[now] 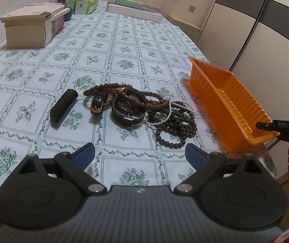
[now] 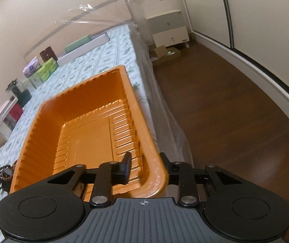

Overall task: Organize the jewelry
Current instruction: 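Grasp the orange tray rim with the right gripper, then grasp the black case with the left gripper while the right gripper holds the tray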

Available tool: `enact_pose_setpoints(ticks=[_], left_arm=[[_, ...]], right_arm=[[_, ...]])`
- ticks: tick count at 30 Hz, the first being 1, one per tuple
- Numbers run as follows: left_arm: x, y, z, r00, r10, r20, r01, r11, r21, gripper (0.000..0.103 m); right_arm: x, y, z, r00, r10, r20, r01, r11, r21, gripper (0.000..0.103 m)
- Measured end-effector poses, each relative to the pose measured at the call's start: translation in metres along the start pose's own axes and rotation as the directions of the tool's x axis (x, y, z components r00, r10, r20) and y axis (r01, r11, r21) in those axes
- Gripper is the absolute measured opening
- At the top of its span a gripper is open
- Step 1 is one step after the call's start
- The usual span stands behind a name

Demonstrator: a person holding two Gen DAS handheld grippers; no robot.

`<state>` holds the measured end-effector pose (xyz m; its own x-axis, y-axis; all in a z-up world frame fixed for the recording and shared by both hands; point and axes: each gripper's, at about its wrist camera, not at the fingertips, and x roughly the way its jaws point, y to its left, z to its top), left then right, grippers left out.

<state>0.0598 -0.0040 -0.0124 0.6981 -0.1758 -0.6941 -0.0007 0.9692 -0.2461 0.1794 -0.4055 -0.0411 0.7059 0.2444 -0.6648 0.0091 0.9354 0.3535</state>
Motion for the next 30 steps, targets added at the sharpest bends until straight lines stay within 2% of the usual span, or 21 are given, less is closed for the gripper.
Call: enact_pose_setpoints(ticks=[2,9,13,16,26,30], left_arm=[[0.001,0.001,0.001,1.0,0.004,0.0,-0.004,1.0,0.006,0.094],[0.006,0.004,0.0,1.0,0.004,-0.01,-0.004,1.0,-0.001,0.094],[0.004,0.007,-0.001,1.0,0.003,-0.009,-0.003,1.0,0.001,0.094],[0.0,0.014,0.001,1.0,0.021,0.007,-0.021,1.0,0.01,0.094],[-0.008,0.065,0.018,0.988,0.134,0.081,-0.139,0.989,0.053,0.094],[0.0,0.084,0.028,0.984,0.153,0.089,-0.16,0.984,0.078,0.08]], right_arm=[[0.001,0.002,0.0,1.0,0.004,-0.004,-0.004,1.0,-0.002,0.017],[-0.006,0.012,0.008,0.999,-0.034,-0.003,0.034,0.999,0.007,0.012],[-0.011,0.025,0.014,0.998,-0.055,-0.013,0.054,0.998,-0.029,0.008],[-0.019,0.044,0.019,0.996,-0.091,0.006,0.091,0.991,-0.101,0.007],[-0.038,0.11,0.017,0.974,-0.205,0.1,0.226,0.921,-0.317,0.006],[-0.037,0.131,0.017,0.965,-0.235,0.121,0.263,0.891,-0.37,0.006]])
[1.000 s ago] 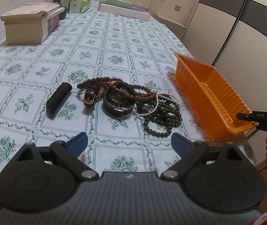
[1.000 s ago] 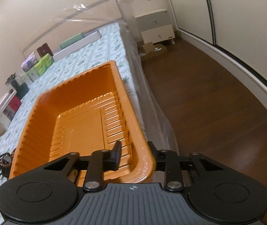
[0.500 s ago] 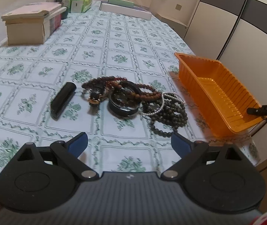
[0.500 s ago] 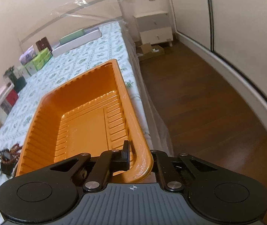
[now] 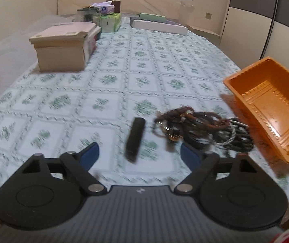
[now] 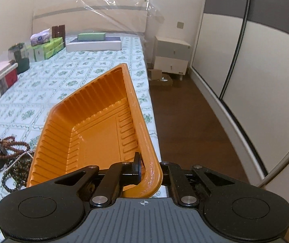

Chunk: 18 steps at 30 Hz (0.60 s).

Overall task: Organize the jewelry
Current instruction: 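Grasp the black case with the left gripper while the right gripper holds the tray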

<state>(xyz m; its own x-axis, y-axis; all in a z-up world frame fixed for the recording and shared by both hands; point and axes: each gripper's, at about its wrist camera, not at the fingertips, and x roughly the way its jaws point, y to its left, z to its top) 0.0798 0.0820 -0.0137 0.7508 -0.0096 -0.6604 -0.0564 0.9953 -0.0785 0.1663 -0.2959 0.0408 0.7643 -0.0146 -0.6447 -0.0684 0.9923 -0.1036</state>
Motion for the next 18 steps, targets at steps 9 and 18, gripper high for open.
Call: enact_pose_setpoints(ticks=[9,18], left_arm=[[0.041,-0.005,0.007,0.999,0.008,-0.049,0.001,0.983,0.185,0.043],[0.055,-0.003,0.0,0.995,0.024,-0.095,-0.004,0.978,0.206,0.019]], right_arm=[[-0.001,0.02,0.004,0.999,-0.043,0.009,0.043,0.997,-0.066,0.006],[-0.001,0.03,0.007,0.999,-0.05,0.02,0.052,0.993,-0.103,0.007]])
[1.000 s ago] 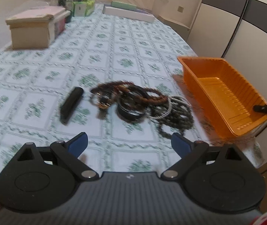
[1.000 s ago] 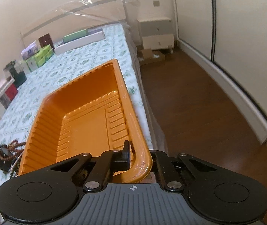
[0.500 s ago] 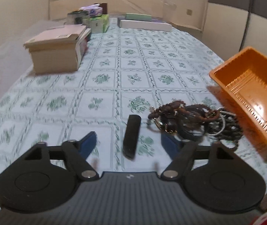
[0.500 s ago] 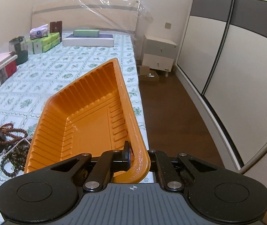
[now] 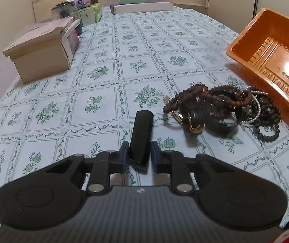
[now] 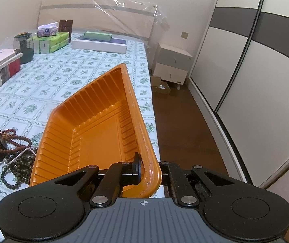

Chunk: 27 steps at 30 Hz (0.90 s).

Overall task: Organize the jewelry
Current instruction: 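Grasp the black case with the left gripper while the right gripper holds the tray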

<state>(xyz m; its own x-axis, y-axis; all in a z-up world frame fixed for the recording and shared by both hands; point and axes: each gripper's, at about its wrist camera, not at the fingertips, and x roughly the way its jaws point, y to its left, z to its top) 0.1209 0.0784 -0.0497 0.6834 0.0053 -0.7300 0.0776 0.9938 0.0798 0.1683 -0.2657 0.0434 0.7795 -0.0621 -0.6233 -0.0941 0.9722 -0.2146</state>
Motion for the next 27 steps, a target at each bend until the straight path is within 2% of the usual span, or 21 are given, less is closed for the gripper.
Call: enact_pose_setpoints(ticks=[5,13,21,27], left_arm=[[-0.011,0.004,0.006,1.0,0.016,-0.005,-0.016,1.0,0.004,0.019],[-0.029,0.008,0.016,1.0,0.011,0.021,-0.011,1.0,-0.013,0.019],[-0.04,0.008,0.029,0.999,-0.014,0.036,0.015,1.0,-0.027,0.019],[-0.043,0.009,0.043,0.997,-0.052,0.05,0.054,0.998,-0.036,0.019]], right_arm=[[0.001,0.003,0.001,1.0,-0.01,-0.016,0.009,0.999,-0.03,0.006],[0.006,0.009,-0.001,0.995,0.006,-0.101,-0.017,0.994,-0.107,0.005],[0.014,0.013,0.004,0.987,0.006,-0.159,-0.039,0.978,-0.205,0.004],[0.015,0.013,0.003,0.987,0.007,-0.158,-0.041,0.976,-0.215,0.003]])
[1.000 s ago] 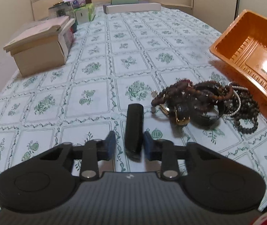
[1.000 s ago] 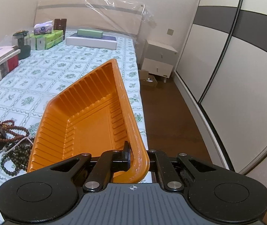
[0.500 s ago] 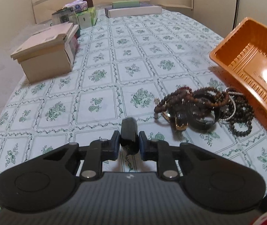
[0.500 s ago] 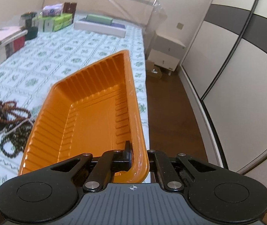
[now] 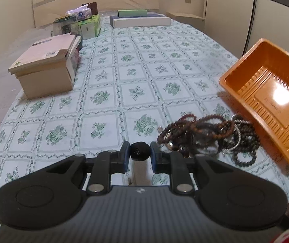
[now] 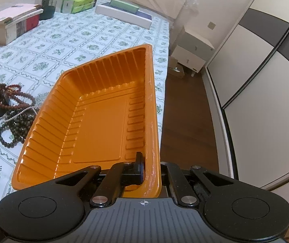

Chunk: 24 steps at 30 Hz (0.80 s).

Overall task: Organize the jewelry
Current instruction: 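Grasp the black case with the left gripper while the right gripper holds the tray, then carry the black case into the orange tray and open the left gripper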

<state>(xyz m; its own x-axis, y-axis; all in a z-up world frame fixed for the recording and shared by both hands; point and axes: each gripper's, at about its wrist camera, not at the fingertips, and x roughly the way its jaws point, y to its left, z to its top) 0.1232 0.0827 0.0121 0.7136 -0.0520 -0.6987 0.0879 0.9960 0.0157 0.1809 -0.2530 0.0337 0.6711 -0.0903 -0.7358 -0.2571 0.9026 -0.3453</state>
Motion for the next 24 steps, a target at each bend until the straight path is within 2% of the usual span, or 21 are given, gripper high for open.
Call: enact_pose_setpoints(ticks=[6,12,19,24], left_arm=[[-0.011,-0.014,0.019,0.998,-0.046,0.04,0.046,0.999,0.017,0.019],[-0.013,-0.061,0.043,0.987,-0.144,0.071,0.138,0.988,0.074,0.019],[0.0,-0.139,0.059,0.952,-0.3,0.067,0.29,0.948,0.13,0.019],[0.014,-0.184,0.061,0.927,-0.374,0.033,0.364,0.917,0.165,0.019]], right_arm=[[0.0,-0.002,-0.001,1.0,0.006,-0.001,-0.006,1.0,0.008,0.003],[0.002,-0.003,0.0,1.0,0.015,-0.011,-0.015,1.0,0.006,0.003],[0.006,-0.002,0.0,0.999,0.025,-0.043,-0.026,1.0,-0.016,0.003],[0.008,-0.001,-0.001,0.998,0.024,-0.057,-0.026,0.999,-0.039,0.003]])
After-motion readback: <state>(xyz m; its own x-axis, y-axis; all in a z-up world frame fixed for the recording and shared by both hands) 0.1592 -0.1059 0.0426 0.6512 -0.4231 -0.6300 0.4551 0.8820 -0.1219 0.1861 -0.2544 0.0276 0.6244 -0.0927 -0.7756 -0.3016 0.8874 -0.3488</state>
